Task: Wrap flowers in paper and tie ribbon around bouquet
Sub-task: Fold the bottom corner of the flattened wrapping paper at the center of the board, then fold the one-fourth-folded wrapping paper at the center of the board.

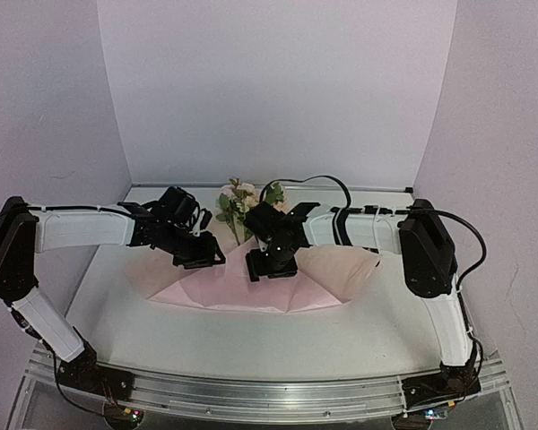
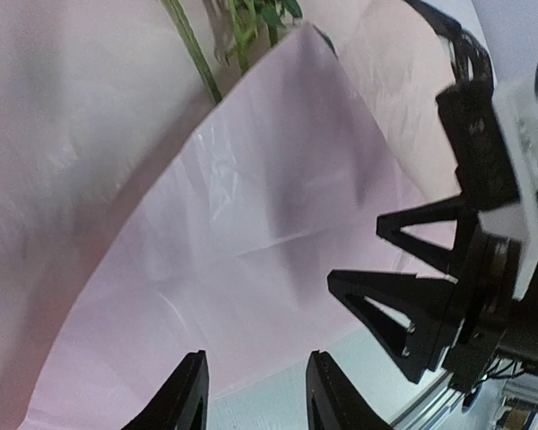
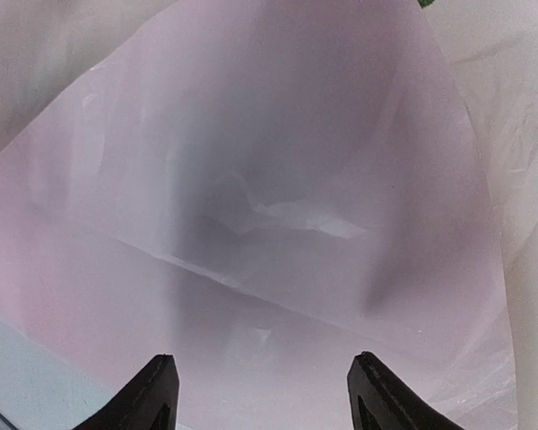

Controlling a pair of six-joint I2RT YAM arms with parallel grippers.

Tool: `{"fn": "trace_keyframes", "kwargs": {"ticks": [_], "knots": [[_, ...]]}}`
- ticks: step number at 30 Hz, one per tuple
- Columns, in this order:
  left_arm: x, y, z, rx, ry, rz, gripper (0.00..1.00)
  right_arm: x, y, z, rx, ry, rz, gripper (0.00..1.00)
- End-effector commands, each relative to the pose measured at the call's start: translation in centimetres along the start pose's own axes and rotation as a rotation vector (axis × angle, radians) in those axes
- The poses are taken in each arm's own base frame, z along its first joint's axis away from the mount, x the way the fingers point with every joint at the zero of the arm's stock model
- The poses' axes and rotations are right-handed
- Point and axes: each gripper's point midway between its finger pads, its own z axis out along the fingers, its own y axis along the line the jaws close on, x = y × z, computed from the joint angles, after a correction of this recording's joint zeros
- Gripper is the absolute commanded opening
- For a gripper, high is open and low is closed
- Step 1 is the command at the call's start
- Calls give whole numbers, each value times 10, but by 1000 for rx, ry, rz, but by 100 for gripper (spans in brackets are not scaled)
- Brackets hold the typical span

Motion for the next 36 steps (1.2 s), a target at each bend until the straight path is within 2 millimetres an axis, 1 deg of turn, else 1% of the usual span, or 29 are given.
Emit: {"fn": "trace_keyframes", "kwargs": {"ticks": [1, 3, 4, 7, 9, 11, 13, 16, 18, 20, 23, 26, 29, 31, 36], "knots": [[23, 7, 20, 30, 70, -14, 36, -4, -8, -51, 13, -44, 37, 74], [30, 12, 28, 26, 93, -29, 35, 8, -18, -70, 12, -44, 82, 79], [33, 15, 31, 21, 104, -40, 34, 17, -24, -77, 15, -39, 103, 82], [41, 27, 40, -16, 127, -73, 31, 44, -42, -91, 9, -43, 191, 88], [44, 37, 45, -56, 135, -94, 30, 62, -49, -93, -9, -50, 245, 91], [46, 42, 48, -80, 142, -108, 29, 79, -57, -91, -22, -52, 294, 93], [48, 46, 51, -94, 147, -115, 28, 96, -67, -85, -38, -51, 357, 94], [49, 51, 55, -115, 152, -128, 28, 111, -78, -74, -50, -59, 422, 94], [51, 53, 57, -125, 160, -136, 28, 119, -82, -65, -51, -57, 458, 94], [53, 55, 57, -131, 165, -140, 27, 120, -83, -56, -66, -70, 497, 94], [56, 61, 58, -156, 173, -140, 28, 114, -84, -39, -122, -114, 588, 93], [60, 67, 60, -168, 186, -140, 28, 108, -90, -26, -174, -165, 667, 92], [61, 69, 60, -176, 190, -144, 28, 108, -101, -16, -184, -182, 731, 86], [60, 70, 60, -179, 186, -148, 28, 115, -111, -10, -165, -185, 761, 81], [60, 73, 60, -187, 189, -156, 28, 126, -130, -8, -119, -211, 795, 70]]}}
